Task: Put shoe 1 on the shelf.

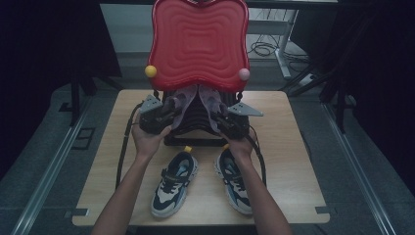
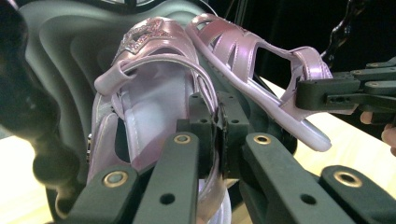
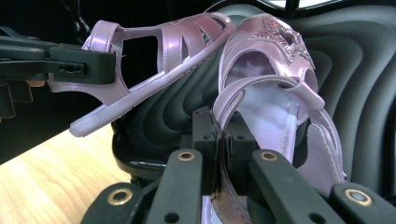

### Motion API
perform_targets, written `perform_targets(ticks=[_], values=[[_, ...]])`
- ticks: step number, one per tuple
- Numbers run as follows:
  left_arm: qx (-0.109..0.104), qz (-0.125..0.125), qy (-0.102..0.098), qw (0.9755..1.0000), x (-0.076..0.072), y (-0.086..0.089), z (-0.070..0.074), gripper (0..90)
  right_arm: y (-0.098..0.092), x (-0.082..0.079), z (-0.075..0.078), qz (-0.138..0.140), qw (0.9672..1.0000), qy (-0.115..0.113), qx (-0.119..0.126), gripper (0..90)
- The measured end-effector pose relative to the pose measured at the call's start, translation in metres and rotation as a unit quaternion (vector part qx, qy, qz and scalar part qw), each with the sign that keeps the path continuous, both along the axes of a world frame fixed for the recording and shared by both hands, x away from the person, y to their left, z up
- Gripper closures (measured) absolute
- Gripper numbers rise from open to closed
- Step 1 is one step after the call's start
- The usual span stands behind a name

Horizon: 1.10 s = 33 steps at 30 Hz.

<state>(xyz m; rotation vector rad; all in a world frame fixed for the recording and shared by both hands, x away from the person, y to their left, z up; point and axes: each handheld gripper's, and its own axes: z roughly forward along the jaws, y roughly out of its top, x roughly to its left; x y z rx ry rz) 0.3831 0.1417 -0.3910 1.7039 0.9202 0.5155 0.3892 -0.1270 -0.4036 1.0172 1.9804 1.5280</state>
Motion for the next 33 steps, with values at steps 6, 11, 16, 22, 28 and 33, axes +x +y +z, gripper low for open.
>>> perform_targets(ticks=[6, 11, 16, 22, 28, 33], values=[[0.001, 0.001, -0.010, 1.0000, 0.005, -0.005, -0.001, 86.1, 0.001, 0.005, 0.000, -0.009, 1.0000, -0.001, -0.001, 85.4], [0.000, 0.008, -0.017, 0.9998, 0.013, -0.009, -0.008, 86.1, 0.002, 0.010, 0.001, -0.021, 0.9996, -0.014, -0.011, 85.4], [0.001, 0.008, -0.017, 0.9998, 0.018, -0.012, -0.013, 86.1, 0.003, 0.014, -0.003, -0.028, 0.9994, -0.012, -0.018, 85.4], [-0.007, 0.013, -0.018, 0.9997, 0.024, -0.014, -0.018, 86.1, 0.005, 0.020, -0.007, -0.036, 0.9989, -0.017, -0.025, 85.4], [-0.002, 0.024, -0.022, 0.9995, 0.029, -0.016, -0.019, 86.1, 0.010, 0.026, -0.006, -0.047, 0.9981, -0.022, -0.034, 85.4], [-0.001, 0.020, -0.026, 0.9994, 0.034, -0.019, -0.023, 86.1, 0.016, 0.030, -0.010, -0.052, 0.9973, -0.022, -0.047, 85.4]])
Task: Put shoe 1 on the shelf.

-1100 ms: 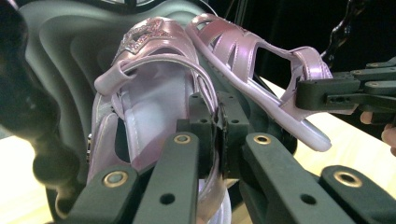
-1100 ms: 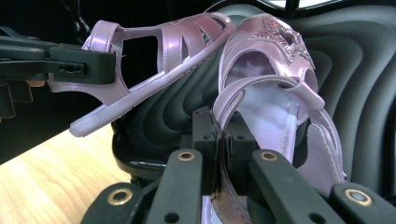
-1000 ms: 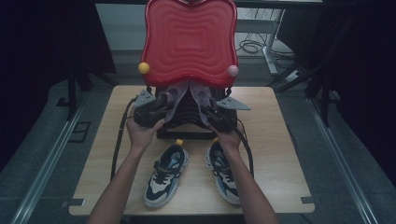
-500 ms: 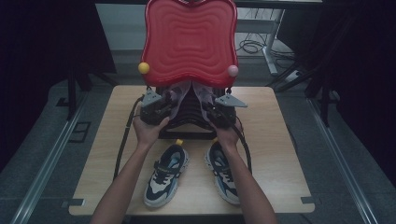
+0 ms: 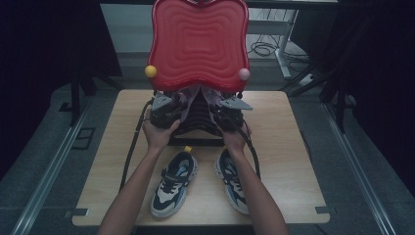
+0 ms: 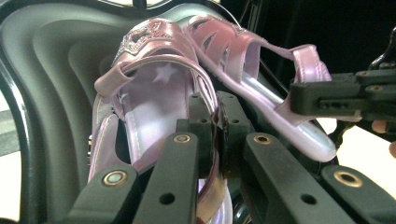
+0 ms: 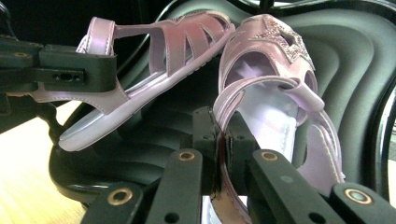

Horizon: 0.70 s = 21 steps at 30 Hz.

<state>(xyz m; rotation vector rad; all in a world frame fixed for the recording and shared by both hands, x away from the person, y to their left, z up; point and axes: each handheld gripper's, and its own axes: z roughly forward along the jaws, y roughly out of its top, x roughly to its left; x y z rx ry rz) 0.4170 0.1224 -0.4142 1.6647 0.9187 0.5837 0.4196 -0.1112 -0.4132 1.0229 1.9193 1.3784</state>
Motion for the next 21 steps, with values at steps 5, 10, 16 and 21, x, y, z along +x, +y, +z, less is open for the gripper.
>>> perform_targets(ticks=[5, 10, 16, 21], values=[[0.002, -0.003, -0.005, 1.0000, 0.000, -0.003, -0.003, 86.1, 0.004, 0.002, -0.004, 0.000, 0.9999, 0.000, -0.011, 85.4], [0.008, -0.011, 0.001, 0.9999, 0.000, -0.006, -0.007, 85.9, 0.009, 0.002, -0.008, 0.000, 0.9996, -0.001, -0.026, 84.9], [0.019, -0.020, 0.016, 0.9995, 0.000, -0.008, -0.017, 83.9, 0.013, 0.003, -0.015, 0.005, 0.9988, 0.013, -0.047, 82.2], [0.016, -0.029, 0.019, 0.9993, 0.000, -0.008, -0.021, 78.4, 0.017, 0.004, -0.016, 0.014, 0.9982, 0.020, -0.055, 75.5]])
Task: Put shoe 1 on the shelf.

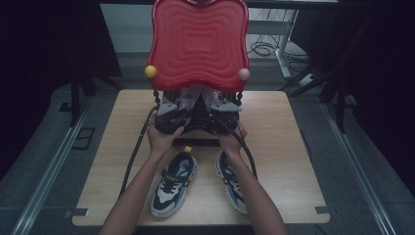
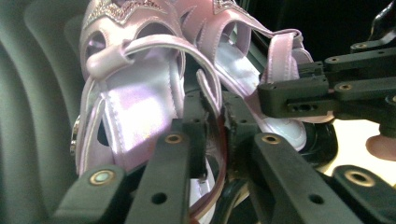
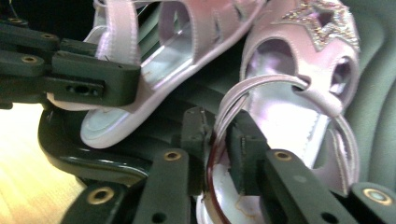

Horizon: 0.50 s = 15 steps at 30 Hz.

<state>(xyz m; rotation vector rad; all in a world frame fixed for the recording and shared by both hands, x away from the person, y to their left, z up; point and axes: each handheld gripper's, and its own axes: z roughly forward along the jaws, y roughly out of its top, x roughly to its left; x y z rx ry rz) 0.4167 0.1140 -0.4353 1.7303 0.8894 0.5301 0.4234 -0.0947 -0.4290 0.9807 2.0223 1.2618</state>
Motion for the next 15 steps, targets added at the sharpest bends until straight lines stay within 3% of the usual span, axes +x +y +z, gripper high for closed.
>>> perform_targets(ticks=[4, 6, 8, 15], values=[[0.000, -0.003, 0.005, 1.0000, -0.001, 0.001, -0.001, 69.6, 0.001, -0.001, 0.000, 0.007, 1.0000, 0.003, 0.000, 70.2], [-0.022, -0.004, 0.012, 0.9997, -0.002, 0.004, 0.001, 61.1, 0.000, -0.003, 0.001, 0.003, 1.0000, 0.008, 0.005, 64.6], [-0.031, -0.003, 0.012, 0.9994, -0.004, 0.007, 0.004, 57.3, -0.002, -0.004, 0.003, 0.008, 0.9998, 0.011, 0.013, 62.7], [-0.049, -0.012, 0.018, 0.9986, -0.011, 0.011, 0.010, 54.0, -0.009, -0.011, 0.009, 0.015, 0.9993, 0.017, 0.028, 58.6]])
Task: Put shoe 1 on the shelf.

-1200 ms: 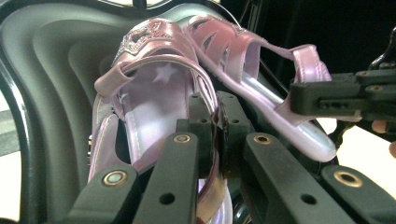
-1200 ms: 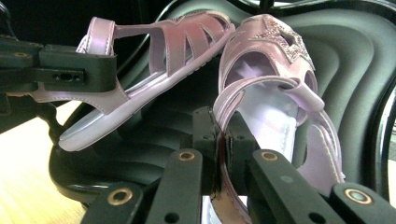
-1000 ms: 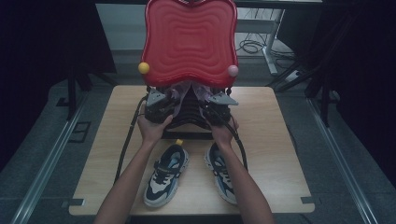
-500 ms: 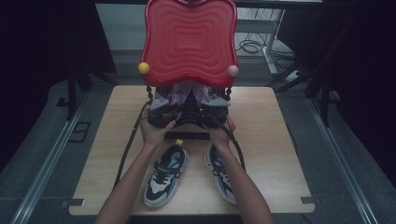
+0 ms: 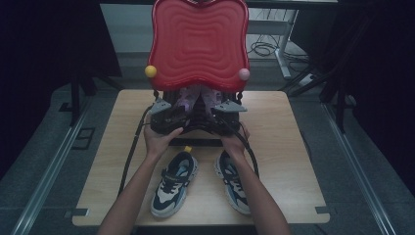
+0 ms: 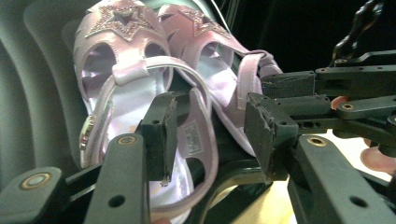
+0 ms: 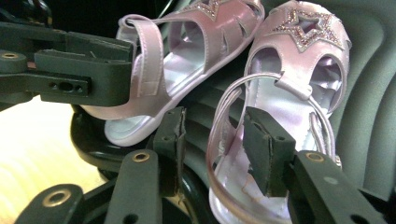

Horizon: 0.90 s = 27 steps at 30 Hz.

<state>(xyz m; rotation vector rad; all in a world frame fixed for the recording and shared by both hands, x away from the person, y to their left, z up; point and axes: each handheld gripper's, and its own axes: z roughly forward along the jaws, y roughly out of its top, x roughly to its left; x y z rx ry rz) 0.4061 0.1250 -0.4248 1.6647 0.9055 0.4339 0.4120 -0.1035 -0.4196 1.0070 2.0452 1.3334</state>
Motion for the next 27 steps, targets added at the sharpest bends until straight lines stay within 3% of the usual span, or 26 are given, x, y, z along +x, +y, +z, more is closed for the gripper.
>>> perform_targets(ticks=[10, 14, 18, 27], values=[[-0.005, -0.012, 0.010, 0.9999, -0.012, 0.007, 0.007, 53.3, -0.013, -0.014, 0.008, 0.018, 0.9998, 0.007, 0.011, 57.2], [0.004, -0.010, 0.016, 0.9998, -0.021, 0.012, 0.008, 53.6, -0.022, -0.021, 0.010, 0.023, 0.9995, 0.013, 0.018, 56.7], [0.016, -0.005, 0.025, 0.9996, -0.037, 0.021, 0.006, 54.0, -0.035, -0.030, 0.009, 0.032, 0.9991, 0.021, 0.019, 56.3], [0.014, -0.003, 0.028, 0.9995, -0.055, 0.031, 0.004, 53.3, -0.051, -0.045, 0.009, 0.038, 0.9988, 0.020, 0.022, 55.7]])
